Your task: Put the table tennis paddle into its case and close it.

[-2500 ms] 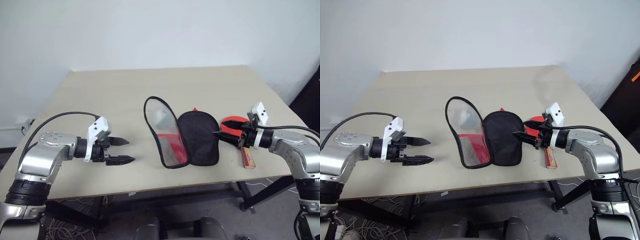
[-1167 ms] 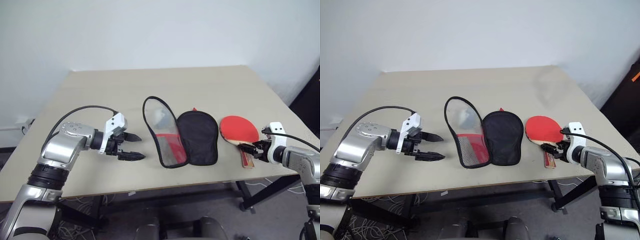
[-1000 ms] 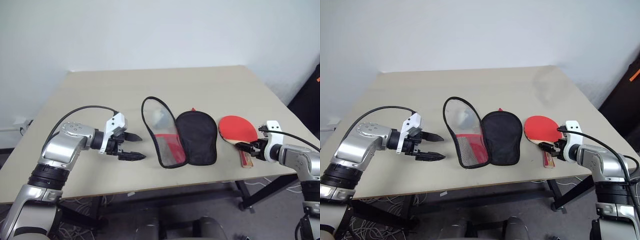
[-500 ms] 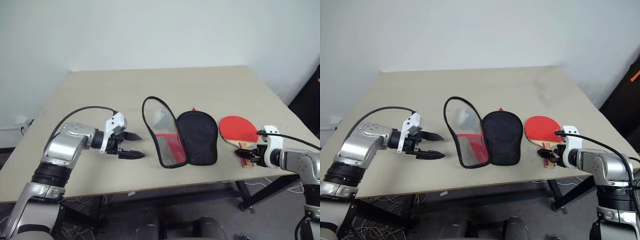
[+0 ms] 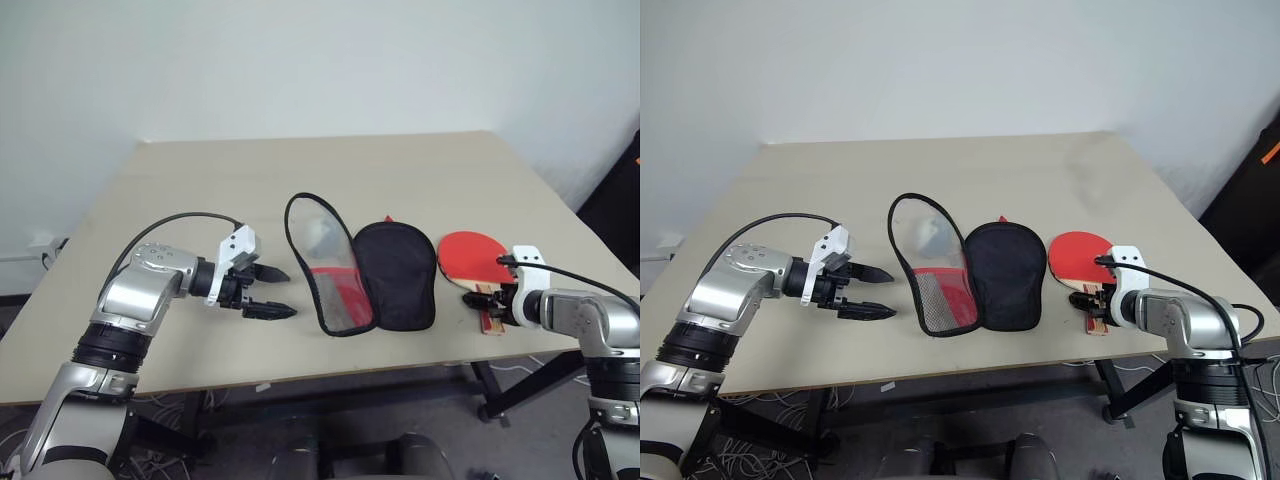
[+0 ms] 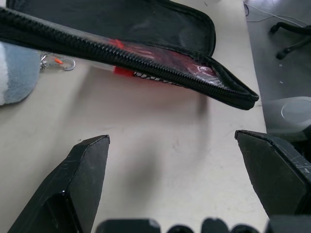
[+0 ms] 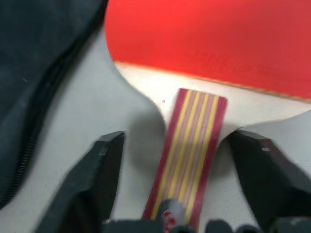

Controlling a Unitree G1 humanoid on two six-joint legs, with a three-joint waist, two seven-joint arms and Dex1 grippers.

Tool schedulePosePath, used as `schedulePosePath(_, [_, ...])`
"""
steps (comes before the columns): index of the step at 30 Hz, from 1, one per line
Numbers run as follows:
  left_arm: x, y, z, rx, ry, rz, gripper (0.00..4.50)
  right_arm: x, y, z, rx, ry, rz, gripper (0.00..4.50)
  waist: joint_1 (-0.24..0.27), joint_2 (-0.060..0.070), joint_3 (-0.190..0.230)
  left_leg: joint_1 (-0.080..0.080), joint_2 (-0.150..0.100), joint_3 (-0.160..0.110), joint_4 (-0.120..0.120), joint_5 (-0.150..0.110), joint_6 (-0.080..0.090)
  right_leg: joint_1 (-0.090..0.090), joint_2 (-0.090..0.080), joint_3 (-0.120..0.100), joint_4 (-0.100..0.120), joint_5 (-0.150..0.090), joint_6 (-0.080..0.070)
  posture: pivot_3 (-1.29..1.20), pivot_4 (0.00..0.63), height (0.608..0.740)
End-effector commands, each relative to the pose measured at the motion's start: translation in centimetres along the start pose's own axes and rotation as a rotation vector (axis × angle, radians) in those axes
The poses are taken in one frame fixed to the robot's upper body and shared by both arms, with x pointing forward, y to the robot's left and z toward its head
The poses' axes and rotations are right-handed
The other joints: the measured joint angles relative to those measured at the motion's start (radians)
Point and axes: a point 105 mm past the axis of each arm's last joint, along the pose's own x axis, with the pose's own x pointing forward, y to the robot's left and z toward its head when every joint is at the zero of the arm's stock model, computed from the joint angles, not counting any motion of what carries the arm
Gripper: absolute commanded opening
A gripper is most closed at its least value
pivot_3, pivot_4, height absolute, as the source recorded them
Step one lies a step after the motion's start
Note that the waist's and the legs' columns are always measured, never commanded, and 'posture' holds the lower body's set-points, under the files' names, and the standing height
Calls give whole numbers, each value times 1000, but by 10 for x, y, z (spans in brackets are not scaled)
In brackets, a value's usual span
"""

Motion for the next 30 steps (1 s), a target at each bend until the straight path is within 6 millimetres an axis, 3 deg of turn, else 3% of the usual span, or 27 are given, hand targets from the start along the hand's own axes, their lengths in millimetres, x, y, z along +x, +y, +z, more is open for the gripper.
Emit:
schedulePosePath(1, [-7,-1,15,41,-29,14,4500,-1,5,12,-34,-38,13,2162,0,0,0,0,0,0,0,0,0,0,0,0,0,0,0,0,0,724])
schedulePosePath(3, [-9,-1,17,34,-37,22,4500,-1,4,12,-36,-38,11,1511,-1,0,0,0,0,0,0,0,0,0,0,0,0,0,0,0,0,724])
schedulePosePath(5, [-11,0,16,31,-34,31,4500,-1,3,14,-38,-46,5,1197,-1,-1,0,0,0,0,0,0,0,1,0,0,0,0,0,0,0,724])
schedulePosePath(10, [-19,2,7,7,-32,79,4500,-14,9,46,-18,-172,49,1197,-2,0,0,0,0,1,0,0,0,-1,0,1,0,1,-1,0,0,724])
schedulePosePath(18, [-28,2,-10,-41,-3,121,4500,-21,3,82,46,-262,-28,1197,1,0,0,-1,0,4,-1,1,0,-4,0,2,2,1,-1,0,0,724])
schedulePosePath(24, [-30,5,-9,-54,-6,142,4500,-24,45,108,66,-284,42,1197,-4,0,0,-1,1,5,-1,1,-1,-6,0,3,4,1,-2,0,0,724])
schedulePosePath(30, [-29,7,-8,-57,-9,143,4500,-17,59,108,262,-249,3,1197,-4,0,0,-2,0,8,-4,3,-4,-7,0,2,6,3,-4,0,0,724])
